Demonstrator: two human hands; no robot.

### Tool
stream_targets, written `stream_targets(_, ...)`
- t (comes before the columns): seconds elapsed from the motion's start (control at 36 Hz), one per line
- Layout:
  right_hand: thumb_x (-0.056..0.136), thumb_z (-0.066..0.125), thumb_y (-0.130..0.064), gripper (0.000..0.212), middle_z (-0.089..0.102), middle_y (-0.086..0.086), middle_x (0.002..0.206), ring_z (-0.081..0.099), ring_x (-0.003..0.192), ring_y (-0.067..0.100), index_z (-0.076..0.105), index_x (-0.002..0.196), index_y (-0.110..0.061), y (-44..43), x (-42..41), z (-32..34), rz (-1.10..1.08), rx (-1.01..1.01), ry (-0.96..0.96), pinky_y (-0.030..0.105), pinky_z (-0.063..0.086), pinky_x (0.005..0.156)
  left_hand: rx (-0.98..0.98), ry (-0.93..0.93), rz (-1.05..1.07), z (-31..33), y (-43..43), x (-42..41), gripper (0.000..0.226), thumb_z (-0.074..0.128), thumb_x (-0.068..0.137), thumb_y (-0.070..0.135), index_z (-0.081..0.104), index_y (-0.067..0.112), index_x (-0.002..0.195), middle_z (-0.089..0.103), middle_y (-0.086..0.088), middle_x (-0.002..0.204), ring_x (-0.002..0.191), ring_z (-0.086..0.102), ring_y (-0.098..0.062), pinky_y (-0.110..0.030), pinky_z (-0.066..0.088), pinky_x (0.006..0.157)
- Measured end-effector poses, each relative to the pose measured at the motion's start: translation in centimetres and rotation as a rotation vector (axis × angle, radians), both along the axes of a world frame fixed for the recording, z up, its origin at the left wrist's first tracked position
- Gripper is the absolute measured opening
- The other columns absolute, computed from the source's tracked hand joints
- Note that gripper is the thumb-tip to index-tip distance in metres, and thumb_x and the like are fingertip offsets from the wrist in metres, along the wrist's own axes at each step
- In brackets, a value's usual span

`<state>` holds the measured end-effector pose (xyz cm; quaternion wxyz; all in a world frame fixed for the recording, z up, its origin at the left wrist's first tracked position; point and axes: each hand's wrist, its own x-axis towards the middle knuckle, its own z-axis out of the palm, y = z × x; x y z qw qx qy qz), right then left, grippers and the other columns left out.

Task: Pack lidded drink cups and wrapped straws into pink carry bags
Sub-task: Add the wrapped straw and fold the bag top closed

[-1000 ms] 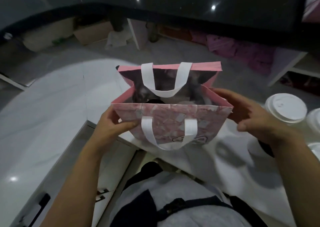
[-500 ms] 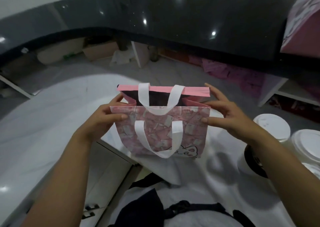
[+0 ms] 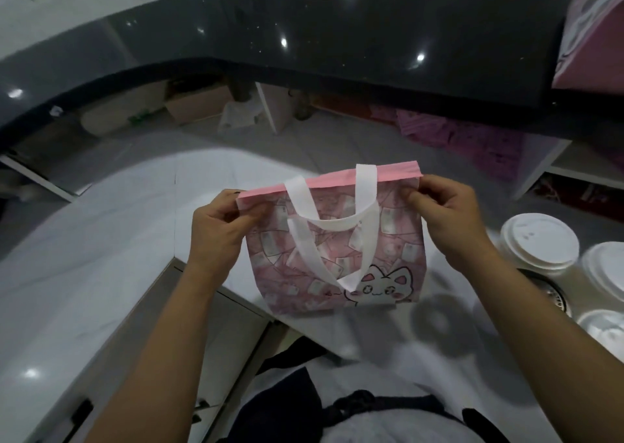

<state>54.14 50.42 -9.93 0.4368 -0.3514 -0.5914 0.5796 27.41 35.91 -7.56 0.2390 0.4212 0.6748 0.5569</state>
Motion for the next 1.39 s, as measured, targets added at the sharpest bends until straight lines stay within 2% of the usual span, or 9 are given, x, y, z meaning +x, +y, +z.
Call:
stream_targets(0.06, 0.091, 0.065, -0.003, 0.015, 0.075, -0.01, 0.081, 0.07, 0.076, 0.005, 0.073, 0.096, -0.014, 0.0, 0.0, 0.3, -0.015, 0.003, 0.016, 0.019, 0.054, 0.067, 0.004, -0.015, 0.019, 0.0, 0.0, 0.4, 0.018, 0.069, 0.081, 0.028, 0.074, 0.02, 0.097, 0.072, -0.006, 0.095, 0.082, 0.068, -0.009, -0.019, 0.056, 0.069)
stream_targets(0.33, 0.091, 0.068, -0.009, 0.013, 0.073, -0.005, 0.082, 0.067, 0.077, 0.015, 0.075, 0.092, -0.019, -0.1, 0.5, 0.4, -0.059, 0.021, 0.016, 0.03, 0.058, 0.067, -0.03, -0.236, -0.05, 0.1, -0.2, 0.7, 0.033, 0.068, 0.082, 0.028, 0.072, 0.012, 0.111, 0.076, -0.001, 0.1, 0.095, 0.072, -0.023, -0.029, 0.059, 0.073)
stream_targets(0.56, 0.09, 0.069, -0.005, 0.014, 0.074, -0.005, 0.082, 0.07, 0.076, 0.011, 0.07, 0.097, -0.017, -0.4, -0.2, 0.3, -0.107, -0.061, 0.088, 0.025, 0.056, 0.066, 0.076, -0.077, 0.03, 0.1, -0.4, 0.9, 0.024, 0.076, 0.076, 0.022, 0.074, 0.014, 0.099, 0.076, 0.005, 0.092, 0.09, 0.072, -0.021, -0.029, 0.061, 0.072)
stream_targets(0.72, 0.09, 0.067, -0.002, 0.031, 0.067, -0.002, 0.073, 0.066, 0.065, 0.011, 0.051, 0.114, -0.015, -0.2, 0.1, 0.4, -0.085, -0.066, 0.101, 0.026, 0.054, 0.056, 0.08, -0.047, 0.041, -0.2, -0.5, 0.7, 0.037, 0.076, 0.081, 0.015, 0.05, 0.006, 0.105, 0.069, -0.007, 0.087, 0.085, 0.071, -0.023, -0.027, 0.06, 0.068)
stream_targets(0.86, 0.092, 0.064, -0.002, 0.028, 0.064, 0.005, 0.075, 0.062, 0.07, 0.018, 0.06, 0.117, -0.013, 0.3, 0.6, 0.2, -0.035, 0.02, 0.037, 0.03, 0.054, 0.061, 0.026, 0.119, -0.043, 0.2, -0.2, -0.3, 0.035, 0.073, 0.086, 0.017, 0.061, 0.022, 0.118, 0.068, -0.009, 0.076, 0.076, 0.068, -0.022, -0.027, 0.061, 0.067)
stream_targets(0.97, 0.094, 0.063, -0.005, 0.018, 0.064, 0.012, 0.081, 0.061, 0.071, 0.017, 0.067, 0.11, -0.011, 0.7, 0.8, 0.2, -0.021, 0.077, -0.001, 0.03, 0.053, 0.062, 0.035, 0.152, -0.155, 1.1, 0.2, -0.6, 0.026, 0.069, 0.088, 0.013, 0.07, 0.008, 0.113, 0.067, -0.026, 0.085, 0.083, 0.07, -0.031, -0.032, 0.062, 0.068)
stream_targets(1.17, 0.091, 0.064, 0.0, 0.018, 0.073, 0.002, 0.089, 0.068, 0.081, 0.014, 0.069, 0.108, -0.006, 1.4, 2.2, 0.1, 0.06, 0.013, -0.028, 0.026, 0.056, 0.07, -0.155, 0.099, -0.35, 2.9, 0.3, -1.2, 0.01, 0.069, 0.082, 0.024, 0.07, 0.02, 0.092, 0.067, -0.016, 0.089, 0.086, 0.072, -0.027, -0.037, 0.063, 0.065)
stream_targets(1.28, 0.09, 0.062, 0.005, 0.024, 0.073, -0.007, 0.083, 0.068, 0.081, 0.012, 0.07, 0.102, -0.014, 1.4, 2.9, 0.4, 0.125, 0.025, -0.068, 0.024, 0.057, 0.073, -0.229, 0.104, -0.459, 3.2, 0.5, -1.5, 0.014, 0.067, 0.084, 0.024, 0.071, 0.025, 0.097, 0.068, -0.01, 0.095, 0.088, 0.072, -0.027, -0.036, 0.062, 0.067)
stream_targets(1.39, 0.09, 0.062, 0.006, 0.032, 0.074, -0.006, 0.088, 0.068, 0.084, 0.012, 0.076, 0.094, -0.023, 1.7, 3.5, 0.8, 0.176, 0.057, -0.098, 0.022, 0.056, 0.073, -0.251, 0.048, -0.568, 4.2, 0.4, -1.4, 0.024, 0.067, 0.082, 0.046, 0.075, 0.034, 0.101, 0.075, 0.0, 0.097, 0.097, 0.072, -0.02, -0.03, 0.062, 0.071)
